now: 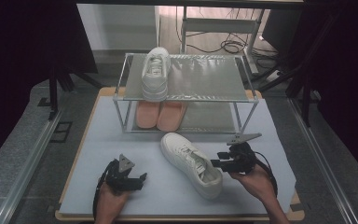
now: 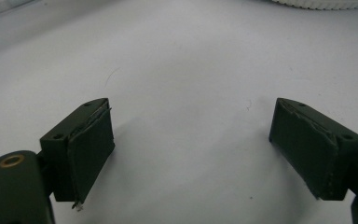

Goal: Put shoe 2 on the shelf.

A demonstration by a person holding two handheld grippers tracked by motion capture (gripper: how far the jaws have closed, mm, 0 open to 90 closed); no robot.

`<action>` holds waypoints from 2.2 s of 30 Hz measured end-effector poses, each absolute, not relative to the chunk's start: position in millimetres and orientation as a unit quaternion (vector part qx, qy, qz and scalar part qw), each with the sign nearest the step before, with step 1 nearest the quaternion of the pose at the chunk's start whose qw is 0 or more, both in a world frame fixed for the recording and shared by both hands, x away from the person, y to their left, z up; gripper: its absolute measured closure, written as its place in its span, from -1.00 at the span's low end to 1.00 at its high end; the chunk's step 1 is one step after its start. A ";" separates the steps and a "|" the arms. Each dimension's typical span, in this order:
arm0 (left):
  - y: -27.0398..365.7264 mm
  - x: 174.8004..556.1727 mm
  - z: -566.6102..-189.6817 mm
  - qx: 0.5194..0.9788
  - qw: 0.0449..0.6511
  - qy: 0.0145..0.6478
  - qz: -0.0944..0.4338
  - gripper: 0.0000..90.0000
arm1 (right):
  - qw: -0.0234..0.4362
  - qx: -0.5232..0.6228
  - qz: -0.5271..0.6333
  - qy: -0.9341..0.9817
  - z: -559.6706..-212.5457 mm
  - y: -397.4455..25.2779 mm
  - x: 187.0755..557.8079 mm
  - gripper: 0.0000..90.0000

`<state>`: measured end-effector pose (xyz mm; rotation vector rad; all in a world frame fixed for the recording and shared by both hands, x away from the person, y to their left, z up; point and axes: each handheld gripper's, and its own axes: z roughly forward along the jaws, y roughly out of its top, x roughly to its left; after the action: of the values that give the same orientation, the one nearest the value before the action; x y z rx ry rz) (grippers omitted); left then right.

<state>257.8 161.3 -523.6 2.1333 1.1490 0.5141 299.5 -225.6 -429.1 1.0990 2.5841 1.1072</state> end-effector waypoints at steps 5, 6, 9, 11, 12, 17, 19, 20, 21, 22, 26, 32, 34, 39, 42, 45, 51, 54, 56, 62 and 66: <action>161.3 257.8 -523.6 0.814 0.326 0.438 0.196 -0.70 | 0.048 0.352 0.360 0.863 -431.3 -212.4 302.3 0.16; 161.3 257.8 -523.6 0.814 0.326 0.438 0.196 -0.70 | 0.047 0.352 0.357 0.864 -432.5 -209.9 303.6 0.16; 161.4 257.8 -523.6 0.814 0.326 0.438 0.196 -0.70 | 0.043 0.350 0.351 0.868 -436.1 -202.9 308.3 0.15; 161.2 257.8 -523.7 0.814 0.327 0.439 0.196 -0.70 | 0.044 0.349 0.346 0.870 -438.4 -199.1 311.7 0.17; 161.2 257.7 -523.7 0.813 0.327 0.439 0.196 -0.70 | 0.043 0.348 0.344 0.871 -439.4 -197.6 313.5 0.20; 161.2 257.8 -523.7 0.813 0.327 0.439 0.196 -0.70 | 0.044 0.345 0.337 0.875 -440.7 -195.3 317.7 0.45; 161.2 257.8 -523.7 0.813 0.327 0.440 0.196 -0.70 | 0.051 0.345 0.330 0.877 -438.6 -196.5 317.1 0.54; 161.2 257.7 -523.7 0.813 0.327 0.439 0.196 -0.70 | 0.051 0.347 0.328 0.877 -438.3 -196.7 316.9 0.55; 161.1 257.7 -523.7 0.813 0.327 0.439 0.197 -0.70 | 0.049 0.349 0.328 0.877 -438.1 -197.0 317.0 0.55; 161.1 257.6 -523.7 0.813 0.327 0.439 0.197 -0.70 | 0.049 0.349 0.327 0.877 -438.1 -196.8 317.0 0.56; 161.2 257.7 -523.6 0.813 0.327 0.439 0.196 -0.70 | 0.056 0.340 0.316 0.884 -437.3 -193.9 315.8 0.50; 161.4 257.7 -523.5 0.815 0.326 0.438 0.196 -0.70 | 0.039 0.343 0.298 0.890 -442.1 -201.6 311.8 0.40; 161.3 257.7 -523.6 0.814 0.326 0.440 0.195 -0.70 | 0.028 0.349 0.301 0.887 -443.2 -205.7 311.2 0.45; 161.3 257.6 -523.6 0.814 0.326 0.439 0.196 -0.70 | 0.022 0.359 0.292 0.886 -442.3 -205.2 313.5 0.66; 161.2 257.5 -523.5 0.814 0.326 0.439 0.196 -0.70 | 0.007 0.379 0.291 0.879 -440.8 -206.5 315.8 0.76; 161.3 257.7 -523.6 0.814 0.326 0.439 0.196 -0.70 | -0.021 0.397 0.305 0.865 -442.4 -211.9 319.7 0.81; 161.3 257.8 -523.6 0.814 0.326 0.440 0.195 -0.70 | -0.070 0.423 0.338 0.838 -444.1 -226.3 328.3 0.84; 161.4 257.8 -523.6 0.814 0.326 0.440 0.195 -0.70 | -0.104 0.437 0.361 0.817 -446.0 -234.2 330.8 0.84; 161.3 257.8 -523.6 0.814 0.326 0.440 0.195 -0.70 | -0.122 0.445 0.375 0.804 -447.5 -238.9 331.7 0.84; 161.3 257.8 -523.6 0.814 0.326 0.440 0.195 -0.70 | -0.162 0.456 0.402 0.777 -449.7 -246.4 331.4 0.85; 161.3 257.8 -523.6 0.814 0.326 0.439 0.195 -0.70 | -0.175 0.459 0.422 0.762 -446.2 -249.5 330.5 0.85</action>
<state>257.8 161.3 -523.6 2.1332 1.1516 0.5114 330.5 -249.5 -446.2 1.6269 2.7037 1.4973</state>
